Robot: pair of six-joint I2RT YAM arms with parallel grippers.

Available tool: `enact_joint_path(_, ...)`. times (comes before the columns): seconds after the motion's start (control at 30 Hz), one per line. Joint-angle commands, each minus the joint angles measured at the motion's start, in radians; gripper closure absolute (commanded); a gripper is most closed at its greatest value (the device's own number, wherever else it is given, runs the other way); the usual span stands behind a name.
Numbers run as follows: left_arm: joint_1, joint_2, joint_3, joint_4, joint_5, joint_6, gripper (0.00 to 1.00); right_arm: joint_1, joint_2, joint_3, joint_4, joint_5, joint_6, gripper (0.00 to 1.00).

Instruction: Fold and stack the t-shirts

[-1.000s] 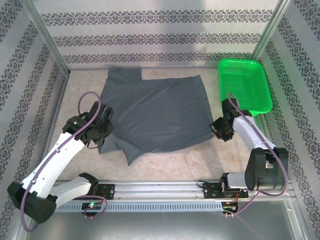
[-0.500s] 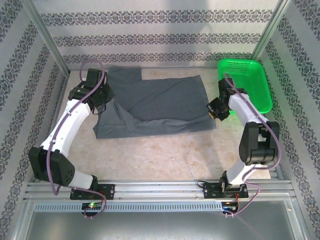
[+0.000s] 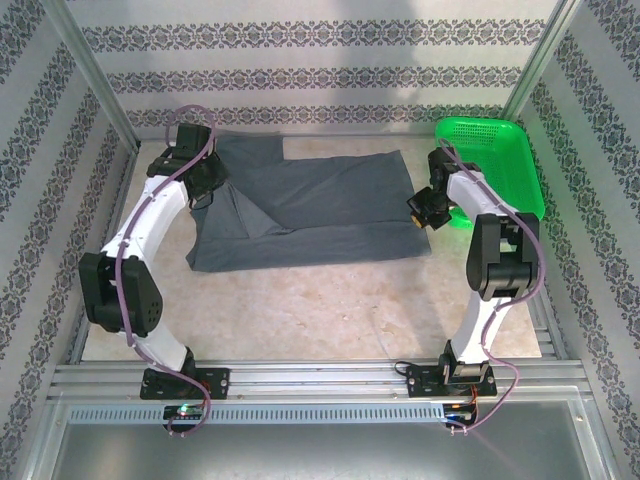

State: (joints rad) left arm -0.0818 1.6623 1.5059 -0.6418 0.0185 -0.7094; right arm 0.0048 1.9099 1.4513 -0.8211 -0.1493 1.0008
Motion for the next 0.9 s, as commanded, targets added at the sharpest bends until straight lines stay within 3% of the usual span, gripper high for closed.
enact_joint_path(0.0, 0.026, 0.018, 0.03, 0.036, 0.001, 0.026, 1.0, 0.011, 0.025, 0.05, -0.028, 0.007, 0.024, 1.0)
enact_joint_path(0.3, 0.065, 0.158, 0.081, 0.046, 0.068, 0.051, 1.0, 0.009, 0.117, 0.116, -0.043, 0.014, 0.009, 0.97)
enact_joint_path(0.33, 0.074, 0.186, 0.103, 0.039, 0.09, 0.057, 0.93, 0.008, 0.131, 0.132, -0.049, 0.009, -0.001, 0.82)
enact_joint_path(0.4, 0.087, 0.237, 0.154, -0.012, 0.116, 0.073, 0.58, 0.006, 0.147, 0.167, -0.063, 0.002, -0.034, 0.63)
enact_joint_path(0.43, 0.093, 0.251, 0.179, -0.053, 0.113, 0.085, 0.47, 0.006, 0.145, 0.185, -0.076, 0.008, -0.056, 0.57)
enact_joint_path(0.53, 0.113, 0.214, 0.161, -0.108, 0.072, 0.093, 0.34, 0.005, 0.088, 0.18, -0.088, 0.037, -0.111, 0.47)
enact_joint_path(0.63, 0.133, 0.106, 0.045, -0.142, 0.063, 0.062, 0.37, 0.006, -0.004, 0.105, -0.081, 0.064, -0.155, 0.45)
enact_joint_path(0.77, 0.133, -0.066, -0.259, -0.074, 0.125, -0.03, 0.58, 0.027, -0.134, -0.063, -0.024, 0.056, -0.198, 0.52)
enact_joint_path(0.87, 0.133, -0.123, -0.436, 0.013, 0.212, -0.112, 0.73, 0.06, -0.184, -0.152, 0.019, 0.041, -0.239, 0.63)
